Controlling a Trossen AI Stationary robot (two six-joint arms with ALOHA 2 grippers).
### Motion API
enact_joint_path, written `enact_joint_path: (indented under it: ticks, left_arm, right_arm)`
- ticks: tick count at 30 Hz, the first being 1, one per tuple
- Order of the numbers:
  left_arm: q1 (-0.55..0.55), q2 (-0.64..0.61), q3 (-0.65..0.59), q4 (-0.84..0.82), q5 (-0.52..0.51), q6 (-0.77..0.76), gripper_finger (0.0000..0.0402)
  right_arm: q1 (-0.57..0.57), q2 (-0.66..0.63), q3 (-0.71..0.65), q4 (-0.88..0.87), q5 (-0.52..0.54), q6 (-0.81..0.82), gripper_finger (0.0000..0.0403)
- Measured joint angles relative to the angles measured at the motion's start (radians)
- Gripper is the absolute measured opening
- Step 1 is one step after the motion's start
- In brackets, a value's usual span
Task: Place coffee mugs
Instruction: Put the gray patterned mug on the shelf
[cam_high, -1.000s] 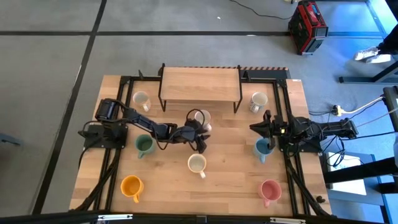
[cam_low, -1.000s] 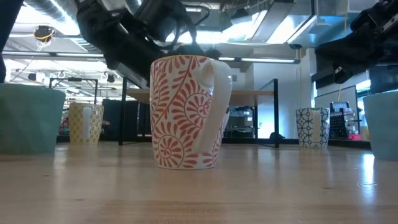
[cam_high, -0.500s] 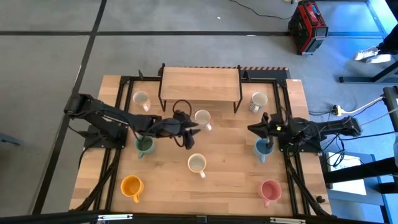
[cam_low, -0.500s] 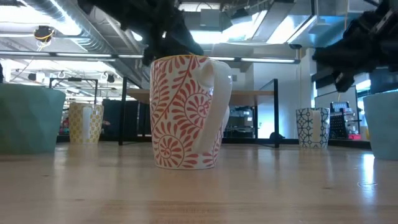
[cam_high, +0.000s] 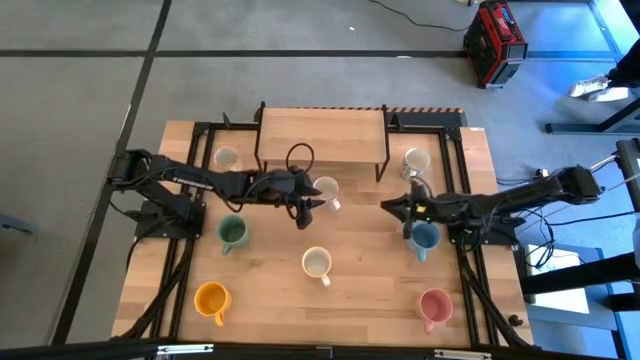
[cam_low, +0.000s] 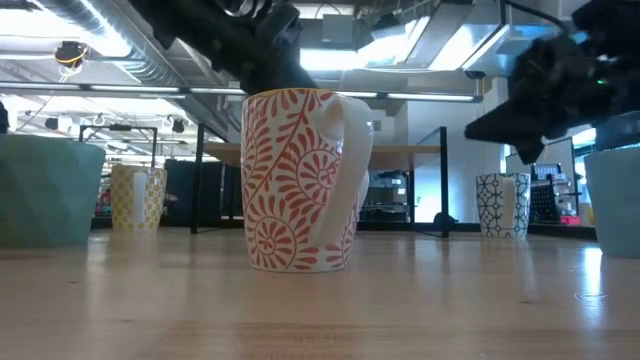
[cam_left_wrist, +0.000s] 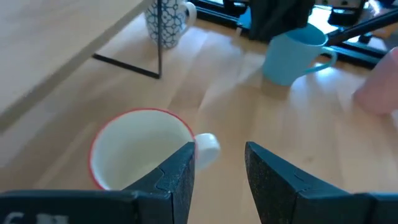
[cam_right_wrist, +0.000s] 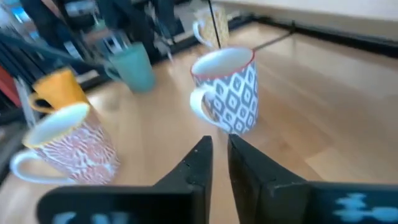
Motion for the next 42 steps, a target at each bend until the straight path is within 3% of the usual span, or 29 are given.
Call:
enact_joint_path:
  ticks: [10, 14, 19, 30, 38, 42]
  left_arm:
    - [0.047, 0.000, 0.000, -0.013, 0.049, 0.050, 0.0135]
    - [0.046, 0.000, 0.000, -0.013, 0.052, 0.050, 0.0135]
    - [0.033, 0.000, 0.000, -0.014, 0.085, 0.050, 0.0135]
    - [-0.001, 0.000, 0.000, -0.034, 0.104, 0.050, 0.0135]
    - [-0.026, -0.016, 0.000, -0.065, 0.098, 0.050, 0.0135]
    - [-0.018, -0.016, 0.000, -0.137, 0.046, 0.050, 0.0135]
  right_arm:
    - [0.000, 0.444, 0.244, 0.001, -0.011, -0.111, 0.0162]
    - [-0.002, 0.580, 0.324, 0.005, -0.015, -0.160, 0.0184]
    - [-0.059, 0.718, 0.363, 0.114, -0.113, -0.181, 0.0190]
    - [-0.153, 0.864, 0.456, 0.181, -0.305, -0.271, 0.0191]
    - [-0.150, 0.895, 0.495, 0.231, -0.313, -0.314, 0.0191]
    - [-0.150, 0.895, 0.504, 0.245, -0.323, -0.343, 0.0191]
